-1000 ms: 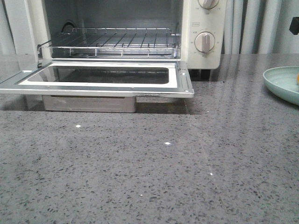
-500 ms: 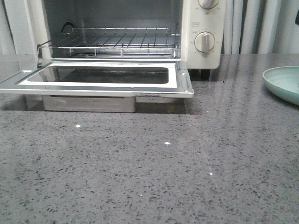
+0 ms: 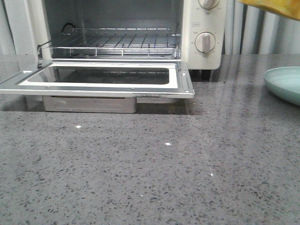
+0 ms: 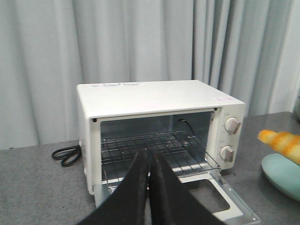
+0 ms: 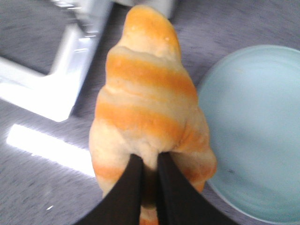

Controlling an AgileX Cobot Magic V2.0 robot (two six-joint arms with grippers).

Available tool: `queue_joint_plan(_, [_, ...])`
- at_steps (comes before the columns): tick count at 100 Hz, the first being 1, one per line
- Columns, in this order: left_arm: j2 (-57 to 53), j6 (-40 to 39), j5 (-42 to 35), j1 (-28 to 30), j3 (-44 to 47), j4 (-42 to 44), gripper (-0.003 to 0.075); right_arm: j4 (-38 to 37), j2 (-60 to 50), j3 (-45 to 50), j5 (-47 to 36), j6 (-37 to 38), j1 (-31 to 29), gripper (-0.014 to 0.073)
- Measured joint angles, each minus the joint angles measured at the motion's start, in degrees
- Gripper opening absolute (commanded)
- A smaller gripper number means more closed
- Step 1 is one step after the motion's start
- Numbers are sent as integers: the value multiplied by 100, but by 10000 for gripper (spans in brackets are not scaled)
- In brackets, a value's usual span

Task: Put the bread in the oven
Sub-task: 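Carry the croissant with the right gripper into the oven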

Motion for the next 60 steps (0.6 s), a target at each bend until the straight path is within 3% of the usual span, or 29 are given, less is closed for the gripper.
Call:
queue_joint_plan(15, [-22,-67,28,409,0,21,-22,-22,11,0,22,-95,932,-67])
queue_joint_plan(32, [-22,-76,130,549,0,33,-22,-620,323,-188,70,-119,1798,-67])
queue_joint_plan(60, [-22,-80,150,549,0,33,-22,-1801,1545,-1531,59,-185,2534,-67])
